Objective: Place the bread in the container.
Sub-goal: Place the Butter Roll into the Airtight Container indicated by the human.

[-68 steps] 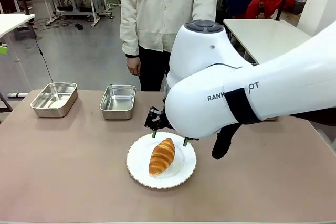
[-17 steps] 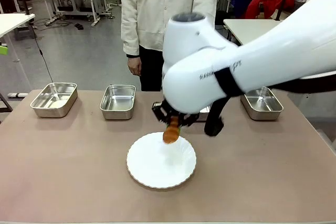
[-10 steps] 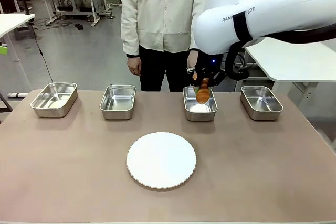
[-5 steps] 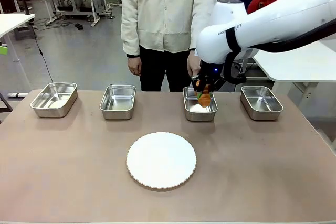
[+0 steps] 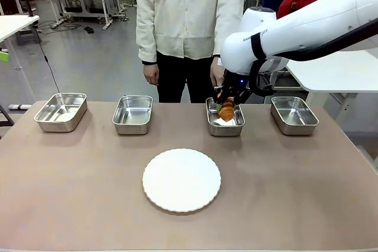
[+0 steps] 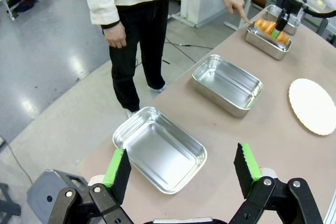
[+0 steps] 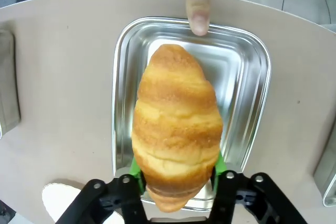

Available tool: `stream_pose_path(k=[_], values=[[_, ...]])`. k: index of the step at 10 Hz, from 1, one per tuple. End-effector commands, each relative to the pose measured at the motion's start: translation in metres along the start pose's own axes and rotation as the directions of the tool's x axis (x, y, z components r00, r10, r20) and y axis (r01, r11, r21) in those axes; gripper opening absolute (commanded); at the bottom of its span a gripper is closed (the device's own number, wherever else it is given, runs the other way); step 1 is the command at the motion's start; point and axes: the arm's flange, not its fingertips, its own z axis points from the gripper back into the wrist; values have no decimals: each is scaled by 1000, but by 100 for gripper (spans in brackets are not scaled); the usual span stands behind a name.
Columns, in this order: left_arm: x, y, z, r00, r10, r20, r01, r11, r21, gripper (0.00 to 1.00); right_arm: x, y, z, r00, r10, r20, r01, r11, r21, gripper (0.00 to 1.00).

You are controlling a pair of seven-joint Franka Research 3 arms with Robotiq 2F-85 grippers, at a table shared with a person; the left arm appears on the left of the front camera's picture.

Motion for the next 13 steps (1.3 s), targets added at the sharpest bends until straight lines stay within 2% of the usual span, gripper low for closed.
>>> stream_pose_path(k=[1, 2, 3, 4, 5, 13], values=[[2, -1, 1, 1000, -7, 13, 7, 1000, -1, 100, -1, -2, 8, 999, 32, 21, -32, 999, 2, 95], [2, -1, 1, 1000, -7, 13, 7, 1000, -1, 100, 0, -1, 11, 999, 19, 26, -19, 1000, -4, 100], [2, -1, 1, 1000, -7, 13, 7, 1000, -1, 100, 0, 0, 12, 1000, 10, 27, -9, 1000, -13, 100], [2, -1, 1, 1000, -7, 13, 7, 1000, -1, 100, 3, -1, 13, 999, -46, 24, 47, 998, -29, 100], [2, -1, 1, 1000, -7, 13, 7, 1000, -1, 100, 0, 2, 7, 1000, 4, 11, -4, 1000, 0, 100], [2, -1, 1, 1000, -7, 13, 7, 1000, -1, 100, 0, 2, 7, 1000, 4, 11, -4, 1000, 0, 100]])
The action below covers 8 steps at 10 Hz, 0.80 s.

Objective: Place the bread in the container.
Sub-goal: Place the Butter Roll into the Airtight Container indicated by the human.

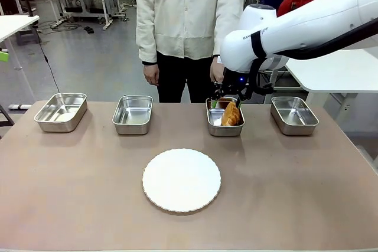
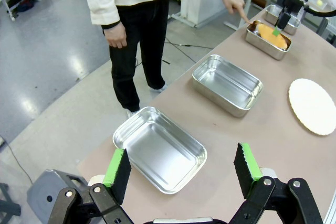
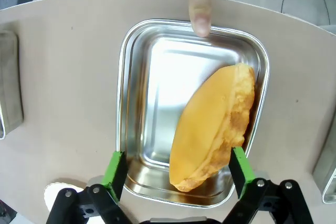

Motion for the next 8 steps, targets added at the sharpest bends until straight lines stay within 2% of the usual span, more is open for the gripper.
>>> stream_pose_path(k=[1, 4, 5, 8], values=[[2, -1, 1, 1000, -7, 13, 7, 1000, -1, 100, 1, -1, 1, 1000, 7, 3, -7, 1000, 2, 100], [2, -1, 1, 1000, -7, 13, 7, 1000, -1, 100, 0, 0, 0, 1000, 0, 0, 0, 1000, 0, 100], [2, -1, 1, 1000, -7, 13, 7, 1000, -1, 100, -16, 0, 18, 999, 18, 50, -18, 1000, -17, 100], [2, -1, 1, 1000, -7, 13, 7, 1000, -1, 100, -94, 1, 76, 974, 94, 206, -80, 994, -75, 100]])
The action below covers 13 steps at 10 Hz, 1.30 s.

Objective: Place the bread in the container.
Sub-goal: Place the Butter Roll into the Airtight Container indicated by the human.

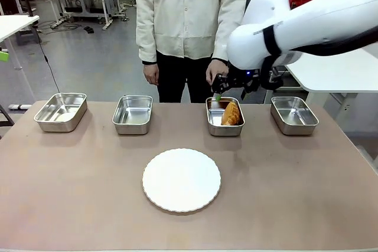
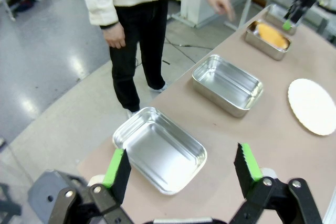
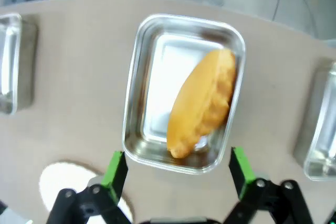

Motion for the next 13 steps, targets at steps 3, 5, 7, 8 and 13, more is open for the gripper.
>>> stream_pose_path(k=[3, 5, 7, 8, 13], values=[[1, -1, 1, 1000, -7, 12, 7, 1000, -1, 100, -121, 3, 74, 982, 45, 184, -36, 998, -55, 100], [1, -1, 1, 1000, -7, 12, 7, 1000, -1, 100, -160, 2, 88, 986, 69, 153, -62, 997, -51, 100], [1, -1, 1, 1000, -7, 12, 7, 1000, -1, 100, -177, -2, 86, 990, 90, 105, -89, 996, -16, 100], [1, -1, 1, 1000, -7, 12, 7, 1000, -1, 100, -183, -1, 86, 990, 93, 105, -93, 996, -11, 100], [1, -1, 1, 1000, -7, 12, 7, 1000, -1, 100, -181, 4, 84, 991, 70, 118, -65, 997, -45, 100]])
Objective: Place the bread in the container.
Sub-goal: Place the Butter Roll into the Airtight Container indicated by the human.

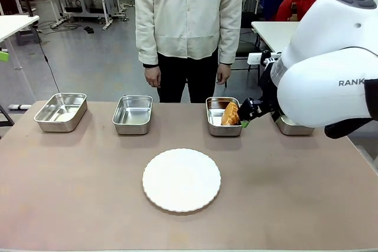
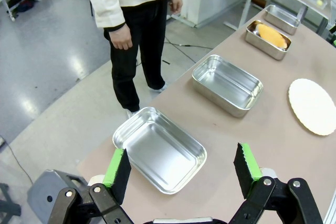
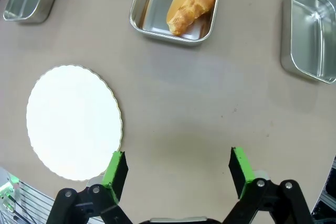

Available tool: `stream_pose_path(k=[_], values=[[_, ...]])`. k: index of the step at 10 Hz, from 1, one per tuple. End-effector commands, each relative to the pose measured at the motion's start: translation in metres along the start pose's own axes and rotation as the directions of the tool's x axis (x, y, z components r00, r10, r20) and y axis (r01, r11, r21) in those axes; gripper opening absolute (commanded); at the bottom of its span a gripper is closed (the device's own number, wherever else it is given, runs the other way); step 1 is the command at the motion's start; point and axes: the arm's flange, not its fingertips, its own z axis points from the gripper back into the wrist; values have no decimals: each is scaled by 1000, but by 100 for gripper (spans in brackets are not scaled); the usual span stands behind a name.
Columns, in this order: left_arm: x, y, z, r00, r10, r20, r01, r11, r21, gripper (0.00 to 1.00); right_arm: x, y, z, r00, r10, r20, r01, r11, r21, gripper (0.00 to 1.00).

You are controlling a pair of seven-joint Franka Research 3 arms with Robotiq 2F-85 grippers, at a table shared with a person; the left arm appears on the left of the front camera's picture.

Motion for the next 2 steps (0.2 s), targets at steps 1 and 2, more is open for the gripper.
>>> stream_pose_path(k=[1, 2], values=[[1, -1, 1, 1000, -7, 12, 7, 1000, -1, 100, 1, -1, 0, 1000, 2, 9, -2, 1000, -6, 100], [1, -1, 1, 1000, -7, 12, 7, 1000, -1, 100, 1, -1, 0, 1000, 2, 9, -2, 1000, -6, 100]])
